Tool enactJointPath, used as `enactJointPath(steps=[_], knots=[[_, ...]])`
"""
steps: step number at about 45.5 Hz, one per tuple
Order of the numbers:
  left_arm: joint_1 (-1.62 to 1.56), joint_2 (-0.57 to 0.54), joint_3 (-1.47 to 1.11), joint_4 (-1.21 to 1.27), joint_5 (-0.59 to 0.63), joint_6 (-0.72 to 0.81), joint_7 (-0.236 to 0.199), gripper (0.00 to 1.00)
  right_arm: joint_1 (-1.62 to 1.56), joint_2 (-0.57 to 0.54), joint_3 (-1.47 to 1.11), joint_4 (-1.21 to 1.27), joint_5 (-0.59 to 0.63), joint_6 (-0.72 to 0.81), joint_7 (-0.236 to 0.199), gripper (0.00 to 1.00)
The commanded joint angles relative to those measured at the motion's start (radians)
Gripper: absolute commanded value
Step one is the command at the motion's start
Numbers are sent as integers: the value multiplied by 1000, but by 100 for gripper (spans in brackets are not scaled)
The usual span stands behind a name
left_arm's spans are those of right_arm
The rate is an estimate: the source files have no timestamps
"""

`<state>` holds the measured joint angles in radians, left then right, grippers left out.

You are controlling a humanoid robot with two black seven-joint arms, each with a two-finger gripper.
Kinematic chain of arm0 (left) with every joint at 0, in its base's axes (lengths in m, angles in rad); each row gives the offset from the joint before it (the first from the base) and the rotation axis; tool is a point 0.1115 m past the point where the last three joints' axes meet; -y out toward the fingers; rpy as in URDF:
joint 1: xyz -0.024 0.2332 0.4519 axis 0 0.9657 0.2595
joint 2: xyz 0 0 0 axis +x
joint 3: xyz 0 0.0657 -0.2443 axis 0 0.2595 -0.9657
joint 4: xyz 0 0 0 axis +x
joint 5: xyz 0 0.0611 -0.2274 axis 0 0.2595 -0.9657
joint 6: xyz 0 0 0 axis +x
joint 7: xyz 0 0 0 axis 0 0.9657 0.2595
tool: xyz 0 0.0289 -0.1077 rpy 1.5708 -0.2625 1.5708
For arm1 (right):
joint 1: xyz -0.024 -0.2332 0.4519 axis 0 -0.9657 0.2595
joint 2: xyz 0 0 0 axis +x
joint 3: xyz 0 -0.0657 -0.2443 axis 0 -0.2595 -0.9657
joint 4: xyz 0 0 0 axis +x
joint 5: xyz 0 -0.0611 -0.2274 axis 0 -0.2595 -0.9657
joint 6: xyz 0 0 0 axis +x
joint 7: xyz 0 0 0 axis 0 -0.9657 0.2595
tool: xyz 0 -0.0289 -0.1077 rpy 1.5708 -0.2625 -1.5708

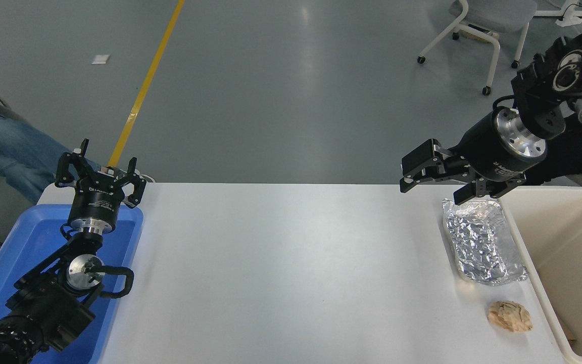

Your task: Pick up foil plate and place in dustbin

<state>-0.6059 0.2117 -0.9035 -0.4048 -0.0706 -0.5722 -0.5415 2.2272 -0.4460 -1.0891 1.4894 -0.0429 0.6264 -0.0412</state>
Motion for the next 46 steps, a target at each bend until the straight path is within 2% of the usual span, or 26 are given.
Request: enactJointPath(steps=[1, 46], knots=[[0, -1, 0, 1, 0, 0, 0, 99, -1, 1, 0, 0, 0, -1, 0, 100], [0, 0, 0, 0, 0, 0, 0, 99, -43, 21, -2, -51, 0, -2, 0, 100]])
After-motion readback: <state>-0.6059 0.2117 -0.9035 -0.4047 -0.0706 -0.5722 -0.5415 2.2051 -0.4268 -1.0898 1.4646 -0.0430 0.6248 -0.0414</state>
